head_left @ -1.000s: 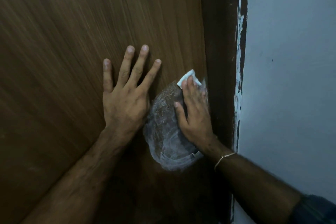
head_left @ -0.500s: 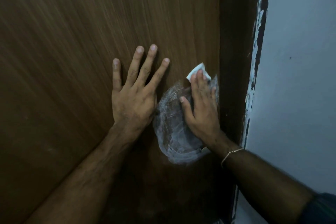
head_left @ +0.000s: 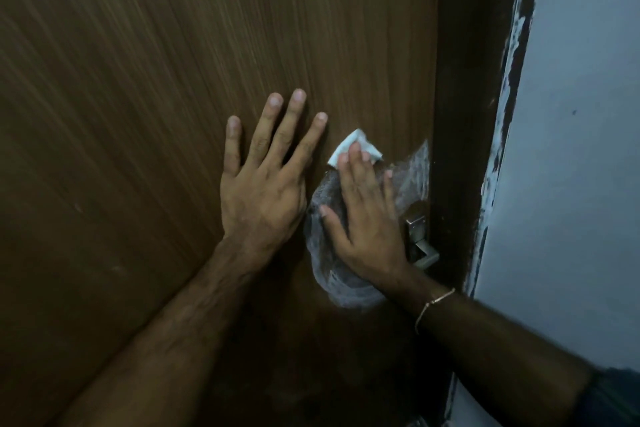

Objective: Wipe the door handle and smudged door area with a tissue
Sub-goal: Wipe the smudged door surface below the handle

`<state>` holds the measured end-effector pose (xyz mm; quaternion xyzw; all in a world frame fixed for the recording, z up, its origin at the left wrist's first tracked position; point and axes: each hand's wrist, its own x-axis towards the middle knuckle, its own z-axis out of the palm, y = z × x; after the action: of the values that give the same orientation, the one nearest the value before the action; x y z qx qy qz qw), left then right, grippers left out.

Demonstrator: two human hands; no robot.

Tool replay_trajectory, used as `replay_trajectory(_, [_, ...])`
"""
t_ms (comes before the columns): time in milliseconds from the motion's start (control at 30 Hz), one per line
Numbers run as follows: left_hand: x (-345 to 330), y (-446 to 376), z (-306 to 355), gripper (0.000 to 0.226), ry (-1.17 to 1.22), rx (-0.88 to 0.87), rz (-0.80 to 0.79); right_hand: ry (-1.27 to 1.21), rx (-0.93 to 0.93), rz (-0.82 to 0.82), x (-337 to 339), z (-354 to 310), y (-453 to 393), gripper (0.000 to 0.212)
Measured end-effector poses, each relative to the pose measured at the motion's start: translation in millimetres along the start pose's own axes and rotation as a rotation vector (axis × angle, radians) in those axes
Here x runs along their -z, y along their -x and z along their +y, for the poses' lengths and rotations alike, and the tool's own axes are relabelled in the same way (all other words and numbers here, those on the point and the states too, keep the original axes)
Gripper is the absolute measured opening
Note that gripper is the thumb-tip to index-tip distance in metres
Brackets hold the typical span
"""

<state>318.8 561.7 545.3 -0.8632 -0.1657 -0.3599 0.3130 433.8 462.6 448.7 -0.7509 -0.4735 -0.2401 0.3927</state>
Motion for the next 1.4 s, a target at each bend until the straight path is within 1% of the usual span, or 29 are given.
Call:
replay_trajectory(33, [-0.1, 1.5, -0.2, 0.056, 0.002, 0.003, -0.003, 0.033, 0.029, -0.026, -4.1, 1.1, 9.1, 0.074])
replay_trajectory(100, [1.6, 5.5, -1.1, 0.053, 0.003, 0.007, -0.016, 0.061, 0.019, -0.058, -6.5, 9.9, 20.1, 0.073])
replay_trajectory(200, [3.0, 12.0, -2.4, 0.059, 0.008, 0.02, -0.041, 0.027, -0.053, -0.03, 0.5, 13.9, 8.1, 0.074])
replay_trajectory(267, [0.6, 14.8, -2.8, 0.055, 0.002, 0.019, -0.036, 0.006, -0.058, -0.012, 3.8, 3.6, -2.3, 0.075])
replay_trajectory(367, [-1.8, 16.7, -3.1, 0.058, 0.014, 0.043, -0.032, 0.051, 0.032, -0.054, -4.1, -10.0, 7.2, 0.074])
replay_trajectory(433, [-2.0, 19.3, -2.2, 0.056, 0.016, 0.046, -0.027, 0.088, 0.064, -0.085, -9.7, -4.0, 20.9, 0.072])
replay_trajectory(533, [-4.9, 25.6, -3.5, 0.057, 0.008, 0.043, -0.035, 0.089, 0.015, -0.052, -7.7, 6.2, 14.9, 0.073])
replay_trajectory(633, [-5.4, 28.3, -3.0, 0.057, 0.018, 0.059, -0.044, 0.055, -0.003, -0.019, -4.5, -6.5, 0.2, 0.075])
replay_trajectory(700, [-4.1, 27.8, -1.7, 0.054, 0.024, 0.059, -0.049, 0.061, 0.059, -0.052, -9.8, -15.1, 7.9, 0.074])
replay_trajectory(767, [-3.7, 28.3, -1.6, 0.057, 0.028, 0.06, -0.062, 0.075, 0.108, -0.109, -17.8, -11.1, 25.9, 0.073])
replay_trajectory(833, [-4.9, 30.6, -1.7, 0.054, 0.024, 0.064, -0.058, 0.101, 0.085, -0.107, -19.9, 1.3, 35.9, 0.072])
replay_trajectory(933, [-7.1, 32.1, -1.0, 0.055, 0.032, 0.073, -0.061, 0.096, 0.014, -0.064, -14.7, 4.1, 24.8, 0.073])
replay_trajectory(1000, [-7.8, 32.6, 0.6, 0.055, 0.034, 0.082, -0.051, 0.079, 0.022, -0.042, -12.8, -5.8, 16.9, 0.075])
replay_trajectory(1133, [-8.6, 32.6, 1.5, 0.054, 0.033, 0.09, -0.044, 0.086, 0.076, -0.082, -21.6, -5.1, 32.1, 0.075])
replay_trajectory(1200, [-8.9, 32.9, 1.0, 0.055, 0.023, 0.081, -0.042, 0.083, 0.034, -0.072, -20.9, 7.2, 37.0, 0.074])
replay_trajectory(1300, [-9.6, 32.9, 1.3, 0.057, 0.027, 0.079, -0.035, 0.044, -0.063, -0.041, -10.7, 15.4, 20.5, 0.075])
replay_trajectory(1400, [-10.3, 32.4, 3.5, 0.061, 0.03, 0.088, -0.033, 0.025, -0.056, -0.02, -5.0, 10.3, 8.9, 0.078])
